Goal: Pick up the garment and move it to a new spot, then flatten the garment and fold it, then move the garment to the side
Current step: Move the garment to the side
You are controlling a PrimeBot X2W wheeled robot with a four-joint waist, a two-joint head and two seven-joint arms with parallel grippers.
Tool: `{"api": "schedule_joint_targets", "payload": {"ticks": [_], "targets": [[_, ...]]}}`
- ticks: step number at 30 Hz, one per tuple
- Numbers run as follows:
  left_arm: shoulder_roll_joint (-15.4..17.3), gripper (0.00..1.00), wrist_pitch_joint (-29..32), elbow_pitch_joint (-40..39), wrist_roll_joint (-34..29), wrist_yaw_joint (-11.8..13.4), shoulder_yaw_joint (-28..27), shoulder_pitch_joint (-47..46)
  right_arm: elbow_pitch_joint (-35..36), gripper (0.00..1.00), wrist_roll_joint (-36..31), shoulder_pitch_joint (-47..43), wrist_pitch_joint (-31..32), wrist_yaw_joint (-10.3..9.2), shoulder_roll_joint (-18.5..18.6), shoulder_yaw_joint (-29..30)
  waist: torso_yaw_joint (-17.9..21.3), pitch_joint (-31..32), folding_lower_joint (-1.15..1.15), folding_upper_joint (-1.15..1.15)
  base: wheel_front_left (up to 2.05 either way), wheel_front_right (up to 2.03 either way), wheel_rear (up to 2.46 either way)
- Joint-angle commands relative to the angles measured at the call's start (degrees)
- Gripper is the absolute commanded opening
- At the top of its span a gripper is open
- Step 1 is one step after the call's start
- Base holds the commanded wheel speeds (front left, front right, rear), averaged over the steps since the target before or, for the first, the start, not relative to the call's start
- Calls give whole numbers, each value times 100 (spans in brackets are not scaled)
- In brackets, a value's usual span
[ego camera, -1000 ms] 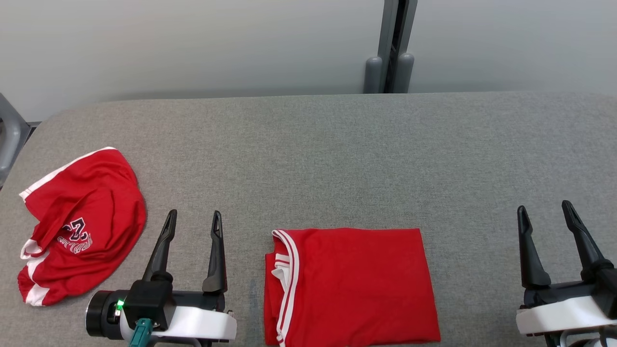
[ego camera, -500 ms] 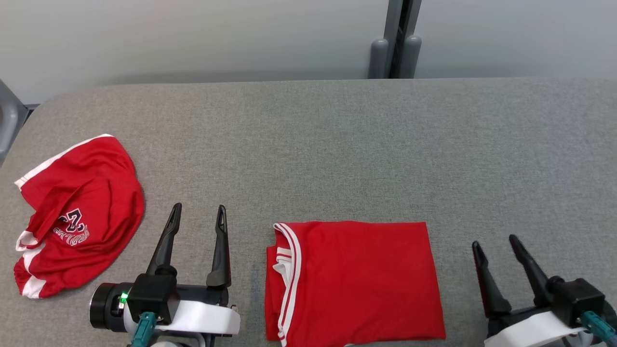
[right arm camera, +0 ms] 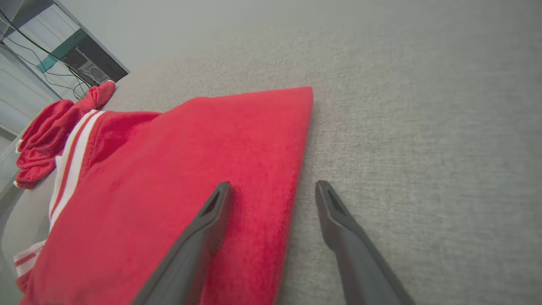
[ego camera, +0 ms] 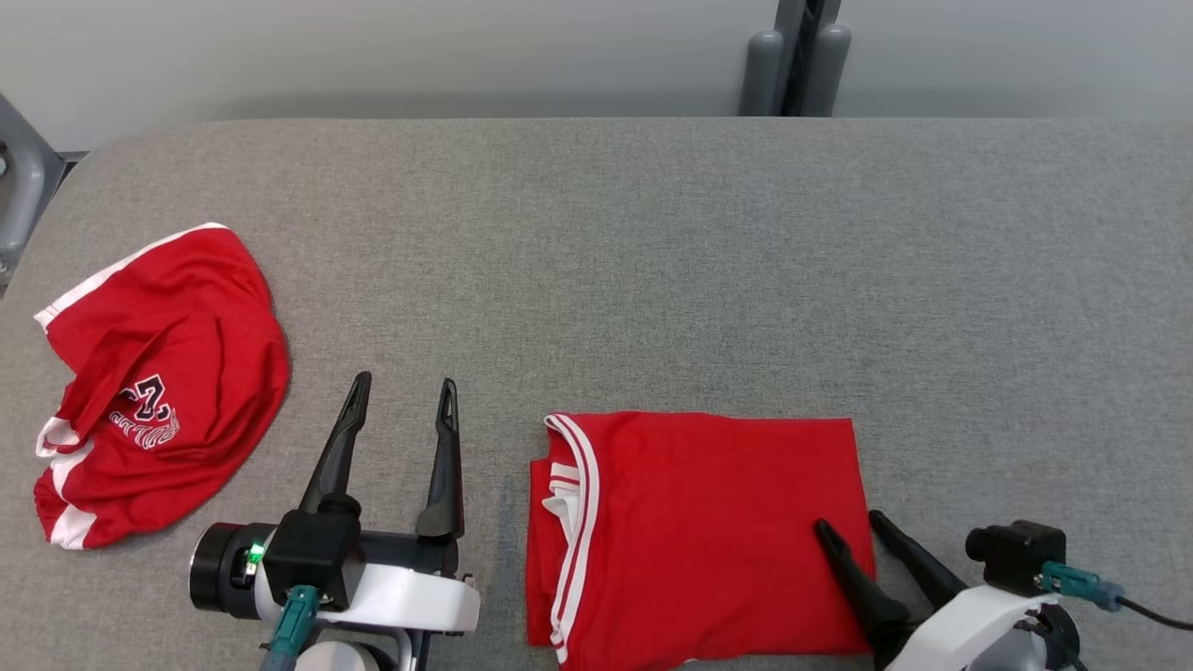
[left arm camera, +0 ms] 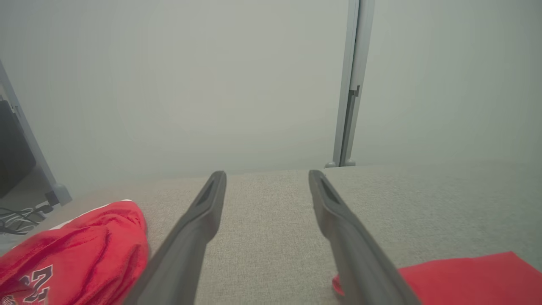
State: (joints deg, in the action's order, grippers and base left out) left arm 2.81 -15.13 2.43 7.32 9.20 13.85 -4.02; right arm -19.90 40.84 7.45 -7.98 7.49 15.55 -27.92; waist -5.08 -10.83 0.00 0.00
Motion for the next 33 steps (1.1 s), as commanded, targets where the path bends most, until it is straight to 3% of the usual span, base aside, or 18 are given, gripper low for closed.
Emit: {"api": "schedule_joint_targets", "payload": {"ticks": [1, 4, 6, 7, 8, 18, 25, 33], "targets": [[20, 100, 0, 9, -17, -5, 15, -109, -38, 100, 264, 101, 136, 0, 83, -113, -48, -27, 0, 0, 0, 0, 0], [21, 100, 0, 18, -36, 20, 48, -144, -72, 100, 550, 214, 310, 0, 190, -363, -109, -48, 0, 0, 0, 0, 0], [20, 100, 0, 22, -43, 35, 62, -143, -109, 43, 668, 265, 394, 0, 258, -503, -142, -50, 0, 0, 0, 0, 0], [20, 100, 0, 22, -43, 35, 62, -143, -109, 43, 668, 265, 394, 0, 258, -503, -142, -50, 0, 0, 0, 0, 0], [20, 100, 0, 26, -59, 47, 68, -131, -125, 0, 686, 297, 403, 0, 288, -556, -153, -48, 0, 0, 0, 0, 0], [19, 100, 0, -44, -434, -70, 220, -164, -345, 0, 569, 815, 282, -1, 729, -975, 82, 99, 0, 0, 0, 0, 0], [20, 100, 1, -126, -575, -172, 266, -290, -380, 0, 256, 1622, 432, -1, 1499, -1511, 609, -101, 0, 0, 0, 0, 0], [51, 100, 0, -252, -769, -330, 367, -921, -621, 0, 291, 2851, 311, -1, 2439, -1922, 1008, -1079, 0, 0, 0, 0, 0]]}}
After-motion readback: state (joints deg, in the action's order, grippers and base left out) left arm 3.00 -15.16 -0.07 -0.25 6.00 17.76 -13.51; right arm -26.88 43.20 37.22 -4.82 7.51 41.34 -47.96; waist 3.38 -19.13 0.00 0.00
